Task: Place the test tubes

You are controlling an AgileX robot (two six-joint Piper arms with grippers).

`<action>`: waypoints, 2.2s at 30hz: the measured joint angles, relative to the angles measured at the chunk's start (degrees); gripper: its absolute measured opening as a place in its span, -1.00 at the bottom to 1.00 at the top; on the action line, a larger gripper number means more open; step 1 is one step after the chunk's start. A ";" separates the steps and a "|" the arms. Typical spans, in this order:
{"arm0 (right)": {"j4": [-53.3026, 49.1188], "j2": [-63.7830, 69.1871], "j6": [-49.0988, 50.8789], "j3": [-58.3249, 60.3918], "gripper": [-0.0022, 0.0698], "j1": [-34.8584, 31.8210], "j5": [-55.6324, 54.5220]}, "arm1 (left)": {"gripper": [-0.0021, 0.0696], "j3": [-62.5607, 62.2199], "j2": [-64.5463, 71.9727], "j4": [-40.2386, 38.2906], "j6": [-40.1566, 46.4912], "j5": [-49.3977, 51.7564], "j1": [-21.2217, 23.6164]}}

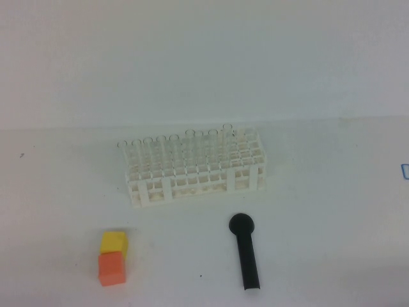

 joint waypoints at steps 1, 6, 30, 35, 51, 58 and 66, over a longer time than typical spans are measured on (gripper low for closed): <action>0.00 0.00 0.00 0.00 -0.94 0.00 0.00 | -0.94 0.00 0.00 0.00 0.00 0.00 0.00; 0.00 0.00 -0.04 0.00 -0.94 0.00 0.15 | -0.94 0.00 0.00 0.00 0.00 0.00 0.00; 0.00 0.00 -0.13 0.00 -0.94 0.00 0.28 | -0.94 0.00 0.00 -9.44 0.00 0.22 0.00; 0.00 0.00 -0.13 0.00 -0.94 0.00 0.28 | -0.94 0.00 0.00 -9.44 0.00 0.22 0.00; 0.00 0.00 -0.17 -0.09 -0.94 0.00 0.45 | -0.94 0.00 0.00 -61.29 56.58 -4.33 0.00; 0.00 0.00 -0.26 -0.09 -0.94 0.00 0.45 | -0.94 0.00 0.00 -83.25 95.23 -11.13 0.00; 0.09 0.00 -0.26 -0.09 -0.94 0.00 0.54 | -0.94 0.00 0.00 -86.12 96.58 0.75 0.00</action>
